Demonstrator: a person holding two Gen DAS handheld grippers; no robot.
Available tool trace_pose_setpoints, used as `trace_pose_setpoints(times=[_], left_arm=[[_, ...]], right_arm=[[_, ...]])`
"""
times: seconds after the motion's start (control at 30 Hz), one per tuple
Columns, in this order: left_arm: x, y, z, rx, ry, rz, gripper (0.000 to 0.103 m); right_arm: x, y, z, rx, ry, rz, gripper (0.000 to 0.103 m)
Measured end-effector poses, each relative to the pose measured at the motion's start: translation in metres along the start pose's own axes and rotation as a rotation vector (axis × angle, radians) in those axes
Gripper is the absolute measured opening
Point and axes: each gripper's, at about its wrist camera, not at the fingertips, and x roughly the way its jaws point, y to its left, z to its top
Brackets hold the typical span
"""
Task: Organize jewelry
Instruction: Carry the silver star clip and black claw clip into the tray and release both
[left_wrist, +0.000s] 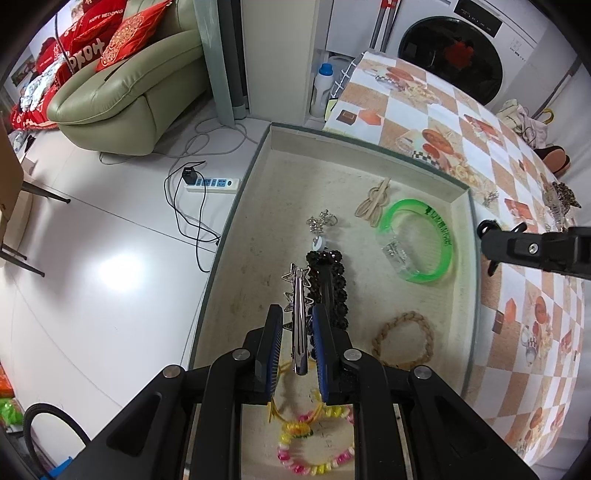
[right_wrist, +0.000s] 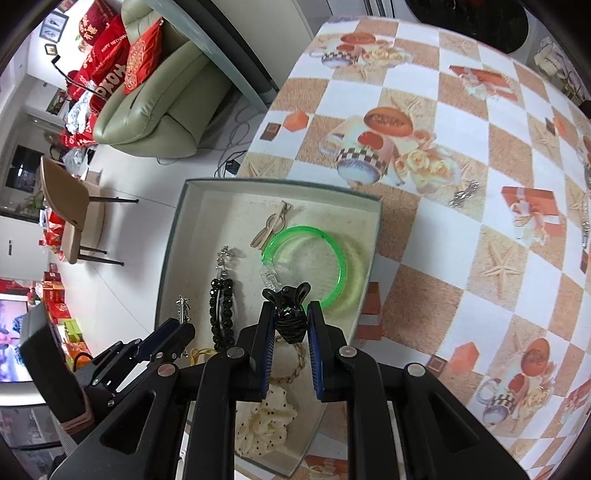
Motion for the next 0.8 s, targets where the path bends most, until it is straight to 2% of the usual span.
trace_pose_setpoints(times=[0.8], left_arm=[[0.031, -0.004, 0.002, 0.027, 0.039, 0.067, 0.021]], right_arm=[[0.069, -0.003, 0.015, 0.002, 0.056, -0.072, 0.019]])
